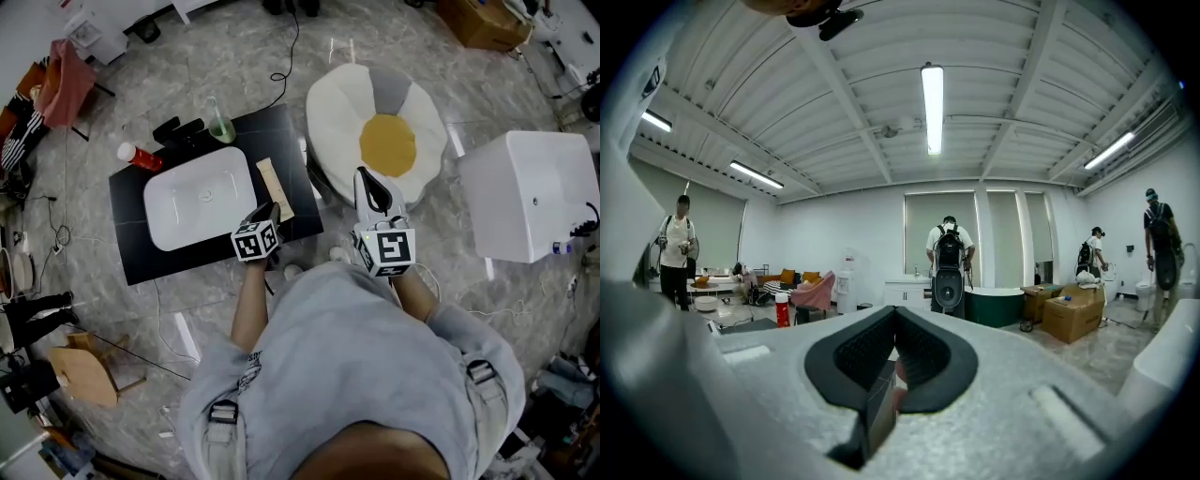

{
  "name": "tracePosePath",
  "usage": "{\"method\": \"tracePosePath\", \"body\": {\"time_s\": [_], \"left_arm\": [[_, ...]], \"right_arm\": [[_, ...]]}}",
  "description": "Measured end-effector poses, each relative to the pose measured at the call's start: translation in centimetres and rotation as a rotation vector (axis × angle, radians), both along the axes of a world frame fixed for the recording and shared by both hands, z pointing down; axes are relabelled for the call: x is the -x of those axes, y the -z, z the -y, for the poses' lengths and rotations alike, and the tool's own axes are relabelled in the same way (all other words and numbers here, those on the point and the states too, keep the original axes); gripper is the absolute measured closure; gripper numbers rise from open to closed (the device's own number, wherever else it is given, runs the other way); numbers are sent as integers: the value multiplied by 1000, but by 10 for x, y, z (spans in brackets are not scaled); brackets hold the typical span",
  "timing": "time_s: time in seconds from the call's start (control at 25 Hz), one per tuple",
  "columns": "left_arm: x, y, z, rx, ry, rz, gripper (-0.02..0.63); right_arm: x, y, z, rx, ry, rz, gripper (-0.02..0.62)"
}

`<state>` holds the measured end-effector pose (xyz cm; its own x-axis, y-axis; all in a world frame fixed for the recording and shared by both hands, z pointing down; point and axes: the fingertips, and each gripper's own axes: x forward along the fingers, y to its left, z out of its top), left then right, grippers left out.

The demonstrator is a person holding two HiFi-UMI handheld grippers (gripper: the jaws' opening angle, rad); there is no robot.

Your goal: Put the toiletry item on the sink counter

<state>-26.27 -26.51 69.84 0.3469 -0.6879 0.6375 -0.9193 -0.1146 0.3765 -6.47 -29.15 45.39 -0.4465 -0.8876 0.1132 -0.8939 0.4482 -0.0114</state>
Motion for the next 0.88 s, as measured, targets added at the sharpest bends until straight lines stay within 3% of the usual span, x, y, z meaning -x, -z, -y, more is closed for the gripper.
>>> {"method": "tracePosePath", "body": {"time_s": [0.88], "left_arm": [[-3, 117, 2, -315, 64, 19, 595]], "right_arm": [[10, 9, -7, -14, 74, 18, 591]]}}
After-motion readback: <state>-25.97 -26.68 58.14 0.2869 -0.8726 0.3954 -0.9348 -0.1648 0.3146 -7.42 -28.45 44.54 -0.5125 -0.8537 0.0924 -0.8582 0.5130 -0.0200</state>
